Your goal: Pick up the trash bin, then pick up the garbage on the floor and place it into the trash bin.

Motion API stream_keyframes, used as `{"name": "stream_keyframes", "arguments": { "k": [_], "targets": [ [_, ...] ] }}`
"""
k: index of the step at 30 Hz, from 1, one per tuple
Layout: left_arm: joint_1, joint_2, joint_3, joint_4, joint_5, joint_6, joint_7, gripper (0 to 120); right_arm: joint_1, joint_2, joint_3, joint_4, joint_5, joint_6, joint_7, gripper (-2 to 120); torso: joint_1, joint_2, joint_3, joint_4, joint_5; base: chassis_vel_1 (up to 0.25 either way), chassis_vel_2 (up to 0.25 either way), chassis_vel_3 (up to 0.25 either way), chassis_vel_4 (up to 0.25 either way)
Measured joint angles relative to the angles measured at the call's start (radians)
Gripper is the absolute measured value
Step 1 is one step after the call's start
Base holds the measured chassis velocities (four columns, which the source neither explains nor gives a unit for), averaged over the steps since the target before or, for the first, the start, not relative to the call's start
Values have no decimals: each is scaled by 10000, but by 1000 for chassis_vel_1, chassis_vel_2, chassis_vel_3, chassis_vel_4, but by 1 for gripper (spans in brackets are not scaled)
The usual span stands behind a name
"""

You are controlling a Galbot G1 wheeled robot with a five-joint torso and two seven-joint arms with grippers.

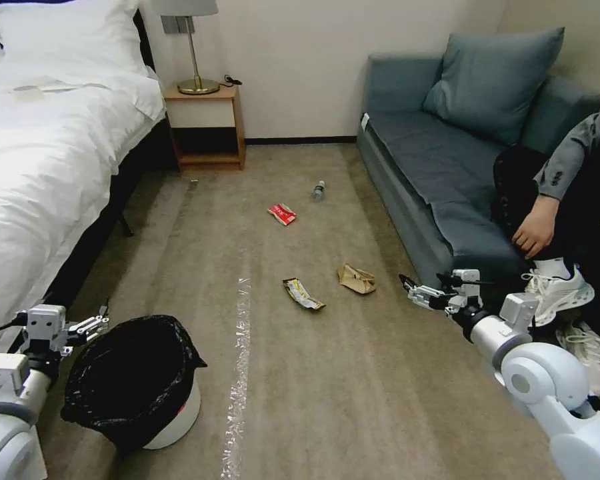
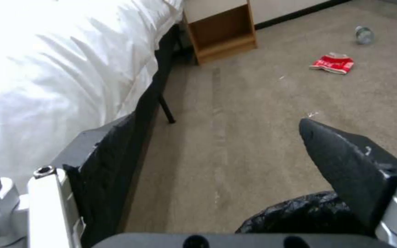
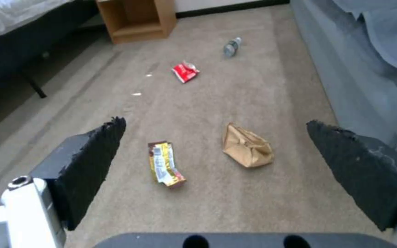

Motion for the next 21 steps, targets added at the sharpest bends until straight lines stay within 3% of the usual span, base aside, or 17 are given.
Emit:
{"name": "stream_keyframes", "arguments": {
  "k": [21],
  "targets": [
    [115, -54, -130, -44, 22, 2, -57, 93, 25, 32, 9, -68, -43, 26, -145, 100, 0, 0, 0, 0, 1, 0, 0, 0, 0]
  ]
}}
